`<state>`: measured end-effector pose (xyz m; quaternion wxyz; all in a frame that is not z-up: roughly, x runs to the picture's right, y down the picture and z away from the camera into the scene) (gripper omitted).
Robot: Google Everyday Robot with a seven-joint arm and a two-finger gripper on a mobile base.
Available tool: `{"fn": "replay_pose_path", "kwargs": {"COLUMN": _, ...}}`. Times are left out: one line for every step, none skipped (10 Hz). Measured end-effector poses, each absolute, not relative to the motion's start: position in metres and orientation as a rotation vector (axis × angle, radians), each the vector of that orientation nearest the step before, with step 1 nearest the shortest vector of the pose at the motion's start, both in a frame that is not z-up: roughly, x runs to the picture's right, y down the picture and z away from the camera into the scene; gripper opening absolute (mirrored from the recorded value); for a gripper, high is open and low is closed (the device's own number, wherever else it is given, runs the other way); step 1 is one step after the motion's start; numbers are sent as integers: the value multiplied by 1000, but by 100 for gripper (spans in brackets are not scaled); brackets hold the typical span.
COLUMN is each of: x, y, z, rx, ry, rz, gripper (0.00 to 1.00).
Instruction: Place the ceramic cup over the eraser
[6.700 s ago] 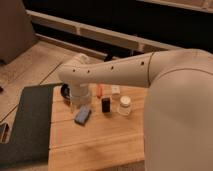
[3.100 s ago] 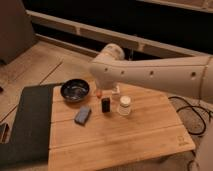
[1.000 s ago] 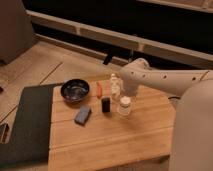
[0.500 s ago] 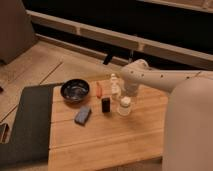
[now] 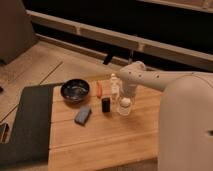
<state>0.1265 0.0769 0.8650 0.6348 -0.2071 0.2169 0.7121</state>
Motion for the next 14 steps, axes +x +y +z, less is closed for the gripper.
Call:
{"fn": "replay_pose_path", "kwargs": {"x": 130, "y": 73, "z": 864, "rx": -461, "ry": 495, "rz": 1625, "gripper": 19}}
{"fn": "replay_pose_path", "kwargs": {"x": 133, "y": 69, "z": 861, "rx": -448, "ry": 496, "rz": 1632, "gripper": 9}}
{"fn": "replay_pose_path", "kwargs": {"x": 136, "y": 65, "z": 858, "rx": -433, "ry": 497, "rz": 1637, "gripper": 2}}
{"fn": "replay_pose_path", "kwargs": {"x": 138, "y": 59, "z": 854, "rx": -417, "ry": 495, "rz": 1638, "gripper": 1}}
{"fn": "replay_pose_path", "kwargs": {"x": 139, "y": 50, "z": 845, "rx": -390, "ry": 491, "rz": 1634, "gripper": 1}}
{"fn": "replay_pose_path", "kwargs": {"x": 139, "y": 40, "z": 835, "rx": -363, "ry": 483, "rz": 1631, "gripper": 1}}
{"fn": "replay_pose_path", "kwargs": {"x": 139, "y": 28, "z": 824, "rx": -337, "ry": 468, "rz": 1631, "gripper": 1}}
{"fn": "replay_pose_path", "kwargs": {"x": 137, "y": 18, "z": 813, "rx": -317, "ry": 449, "rz": 1631, "gripper": 1}}
{"fn": "replay_pose_path", "kwargs": {"x": 129, "y": 1, "z": 795, "rx": -286, "ry": 408, "rz": 1629, "gripper": 1}}
{"fn": "replay_pose_path", "kwargs": {"x": 122, "y": -15, "z": 776, "rx": -253, "ry": 368, "rz": 1621, "gripper": 1}}
{"fn": "replay_pose_path", "kwargs": {"x": 115, "y": -24, "z": 762, "rx": -236, "ry": 334, "rz": 1616, "gripper": 1}}
{"fn": "replay_pose_path", "kwargs": {"x": 108, "y": -30, "z": 750, "rx": -226, "ry": 307, "rz": 1611, "gripper": 1}}
{"fn": "replay_pose_path", "kwargs": {"x": 101, "y": -35, "z": 740, "rx": -219, "ry": 281, "rz": 1601, "gripper": 1}}
{"fn": "replay_pose_path", "kwargs": {"x": 90, "y": -39, "z": 729, "rx": -214, "ry": 250, "rz": 1589, "gripper": 1}}
